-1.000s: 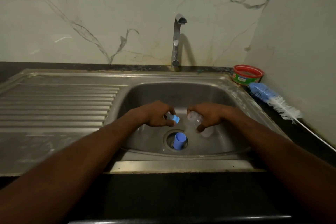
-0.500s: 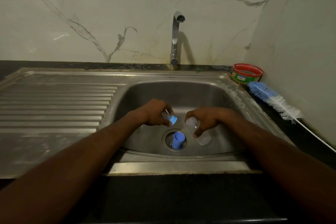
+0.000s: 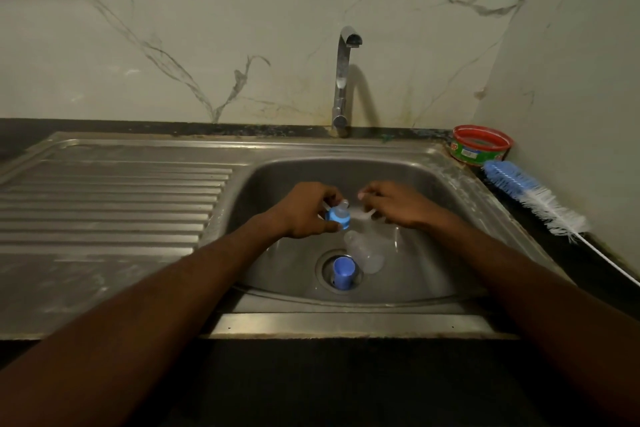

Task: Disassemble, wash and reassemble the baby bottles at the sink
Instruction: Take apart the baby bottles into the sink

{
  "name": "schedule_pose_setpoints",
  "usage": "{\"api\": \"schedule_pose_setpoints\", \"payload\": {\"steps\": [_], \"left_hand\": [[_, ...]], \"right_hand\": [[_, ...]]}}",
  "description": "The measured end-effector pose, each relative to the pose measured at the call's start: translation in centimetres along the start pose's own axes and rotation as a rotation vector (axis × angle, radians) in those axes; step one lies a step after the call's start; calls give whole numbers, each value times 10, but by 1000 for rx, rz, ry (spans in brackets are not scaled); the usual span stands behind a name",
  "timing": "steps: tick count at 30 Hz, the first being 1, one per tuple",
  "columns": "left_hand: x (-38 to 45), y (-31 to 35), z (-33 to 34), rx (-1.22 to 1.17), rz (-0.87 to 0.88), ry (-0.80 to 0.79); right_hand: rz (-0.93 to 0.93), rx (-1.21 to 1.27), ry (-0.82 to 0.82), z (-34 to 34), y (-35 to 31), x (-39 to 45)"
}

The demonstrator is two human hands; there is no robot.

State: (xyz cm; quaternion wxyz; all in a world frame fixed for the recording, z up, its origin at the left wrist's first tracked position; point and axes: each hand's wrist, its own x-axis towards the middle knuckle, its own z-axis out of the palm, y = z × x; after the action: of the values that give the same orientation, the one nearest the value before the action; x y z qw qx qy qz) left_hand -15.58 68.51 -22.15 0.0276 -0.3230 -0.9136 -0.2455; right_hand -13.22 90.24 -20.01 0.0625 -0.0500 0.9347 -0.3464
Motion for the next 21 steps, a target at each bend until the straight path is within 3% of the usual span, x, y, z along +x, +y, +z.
{"api": "schedule_pose_setpoints", "payload": {"steps": [2,4,8,16,21], "left_hand": [[0,4,-2,-25,41,34],[0,7,-3,-43,68,43],[0,4,-2,-91,56,35],[0,8,-3,-170,-28,25],[1,8,-4,-207,-93,45]], "right_hand": [[98,353,-126,4,-4,-3],[77,448,-216,7,-7,-4],[34,506,-181,10,-11,-1],[12,398,-120,9,-9,-2],[42,519,-113,9,-13,1]]}}
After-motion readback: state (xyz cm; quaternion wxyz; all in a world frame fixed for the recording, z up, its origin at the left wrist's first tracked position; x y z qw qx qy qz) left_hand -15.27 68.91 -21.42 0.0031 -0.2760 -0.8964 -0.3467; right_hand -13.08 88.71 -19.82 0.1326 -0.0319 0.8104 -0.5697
